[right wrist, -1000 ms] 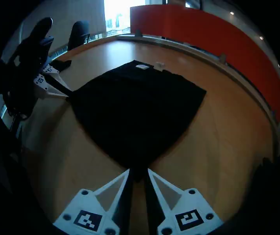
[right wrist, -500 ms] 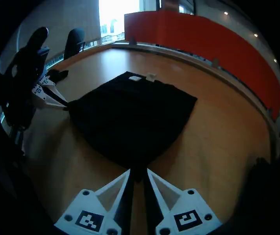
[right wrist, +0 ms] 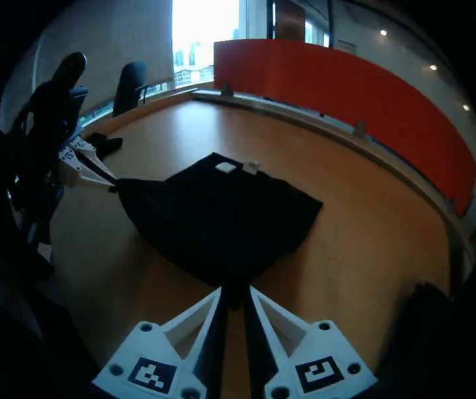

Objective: Fold towel

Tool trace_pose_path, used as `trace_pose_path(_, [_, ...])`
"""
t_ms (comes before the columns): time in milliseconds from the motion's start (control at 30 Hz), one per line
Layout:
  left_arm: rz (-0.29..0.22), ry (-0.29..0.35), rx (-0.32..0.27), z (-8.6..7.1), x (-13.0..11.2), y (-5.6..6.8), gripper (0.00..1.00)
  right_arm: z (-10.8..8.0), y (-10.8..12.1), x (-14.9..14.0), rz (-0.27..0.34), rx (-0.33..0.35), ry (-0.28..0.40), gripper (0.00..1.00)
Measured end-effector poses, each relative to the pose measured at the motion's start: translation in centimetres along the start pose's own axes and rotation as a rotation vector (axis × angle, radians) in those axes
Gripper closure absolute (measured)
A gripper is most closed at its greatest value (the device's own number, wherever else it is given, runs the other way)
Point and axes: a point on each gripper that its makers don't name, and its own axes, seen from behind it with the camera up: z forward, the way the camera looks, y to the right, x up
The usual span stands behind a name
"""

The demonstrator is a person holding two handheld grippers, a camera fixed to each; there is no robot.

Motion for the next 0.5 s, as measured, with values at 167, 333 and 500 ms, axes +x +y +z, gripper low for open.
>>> trace_pose_path(167, [-0.005,0.012,0.001,-1.1,0.9,0.1,0.9,-1.4,-0.4,0.9,-0.006,0.003,0.015,0.85])
trace_pose_path(333, [-0.019,0.028,-0.004,-2.3,1.8,0.5,0.9,-2.6,-0.6,1.7,-0.004,0.003,0.027,0.85])
trace_pose_path(500, [-0.036,0.043,-0.013,-3.5,2.7,1.1,0.9,-3.7,-0.7,2.1,0.002,0.007,0.033,0.85])
